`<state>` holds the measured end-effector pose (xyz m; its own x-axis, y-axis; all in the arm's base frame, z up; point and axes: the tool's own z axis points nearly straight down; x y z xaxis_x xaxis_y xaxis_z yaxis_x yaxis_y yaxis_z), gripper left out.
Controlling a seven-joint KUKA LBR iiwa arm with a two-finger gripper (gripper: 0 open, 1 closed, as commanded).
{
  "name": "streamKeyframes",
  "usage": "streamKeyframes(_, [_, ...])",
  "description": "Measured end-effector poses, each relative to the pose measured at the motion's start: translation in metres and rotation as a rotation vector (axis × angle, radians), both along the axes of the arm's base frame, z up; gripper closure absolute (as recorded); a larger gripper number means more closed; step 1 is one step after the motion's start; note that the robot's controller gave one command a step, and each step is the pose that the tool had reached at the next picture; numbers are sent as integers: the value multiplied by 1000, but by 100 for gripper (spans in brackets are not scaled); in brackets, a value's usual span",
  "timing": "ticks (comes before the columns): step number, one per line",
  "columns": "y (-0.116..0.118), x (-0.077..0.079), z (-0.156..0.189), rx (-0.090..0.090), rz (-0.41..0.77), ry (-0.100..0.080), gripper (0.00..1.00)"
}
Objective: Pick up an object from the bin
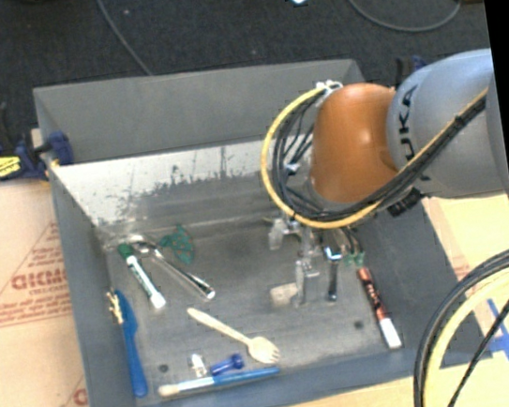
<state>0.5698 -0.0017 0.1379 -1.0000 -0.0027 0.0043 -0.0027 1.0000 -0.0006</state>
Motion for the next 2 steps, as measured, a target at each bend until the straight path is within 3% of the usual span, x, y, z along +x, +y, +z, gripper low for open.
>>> streamKeyframes(1, [0, 1, 3, 0, 0, -6, 0])
streamKeyframes(2, [-24, 8, -67, -1, -13, -9, 0])
